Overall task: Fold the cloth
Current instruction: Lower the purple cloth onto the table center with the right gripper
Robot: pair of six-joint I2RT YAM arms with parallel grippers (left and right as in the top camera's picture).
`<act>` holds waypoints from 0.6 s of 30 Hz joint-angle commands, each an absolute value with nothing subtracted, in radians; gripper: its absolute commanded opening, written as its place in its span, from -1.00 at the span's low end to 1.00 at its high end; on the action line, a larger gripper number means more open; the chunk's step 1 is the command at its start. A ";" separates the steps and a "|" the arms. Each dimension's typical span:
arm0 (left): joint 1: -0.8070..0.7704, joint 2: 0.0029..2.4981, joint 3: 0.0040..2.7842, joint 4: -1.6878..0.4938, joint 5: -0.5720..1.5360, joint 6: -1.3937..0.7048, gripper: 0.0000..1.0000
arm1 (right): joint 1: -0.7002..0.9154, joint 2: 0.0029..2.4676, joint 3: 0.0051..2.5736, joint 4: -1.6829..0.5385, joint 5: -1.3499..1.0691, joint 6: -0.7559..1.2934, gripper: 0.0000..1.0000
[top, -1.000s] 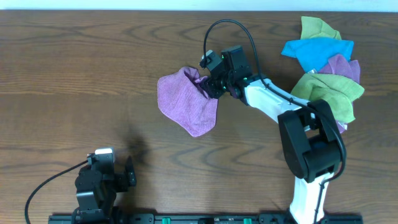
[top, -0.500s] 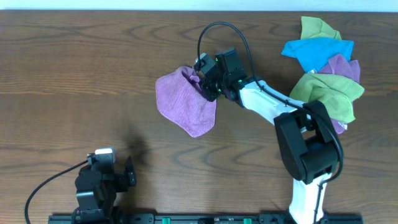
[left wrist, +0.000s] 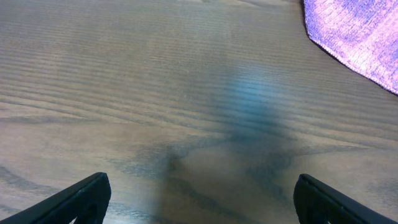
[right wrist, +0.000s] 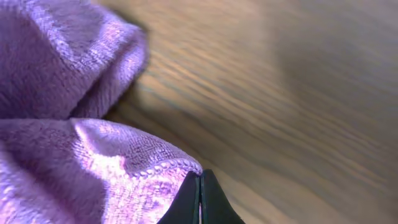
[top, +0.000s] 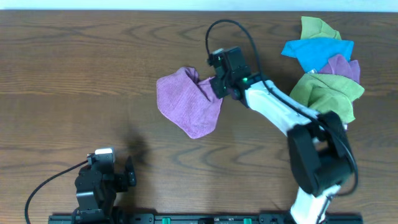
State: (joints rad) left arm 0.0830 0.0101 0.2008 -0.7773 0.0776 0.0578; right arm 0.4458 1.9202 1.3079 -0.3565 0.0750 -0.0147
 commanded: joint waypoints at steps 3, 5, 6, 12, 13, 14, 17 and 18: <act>0.078 0.004 0.177 -0.804 0.067 0.075 0.90 | 0.450 1.792 1.321 -0.478 0.279 0.109 -0.97; 0.078 0.004 0.177 -0.804 0.067 0.075 0.90 | 0.450 1.752 1.321 -0.575 0.289 0.170 -0.97; 0.078 0.004 0.177 -0.804 0.067 0.075 0.90 | 0.450 1.740 1.321 -0.617 0.289 0.199 -0.98; 0.078 0.004 0.177 -0.804 0.067 0.075 0.90 | 0.450 1.705 1.321 -0.847 0.309 0.360 -0.97; 0.078 0.004 0.177 -0.804 0.067 0.075 0.91 | 0.450 1.705 1.321 -0.875 0.310 0.375 -0.97; 0.078 0.004 0.177 -0.804 0.067 0.075 0.90 | 0.450 1.705 1.321 -0.911 0.310 0.392 -0.97; 0.078 0.004 0.177 -0.804 0.067 0.075 0.90 | 0.452 1.705 1.319 -0.974 0.305 0.419 -0.97; 0.078 0.004 0.177 -0.804 0.067 0.076 0.90 | 0.452 1.705 1.319 -0.990 0.284 0.419 -0.98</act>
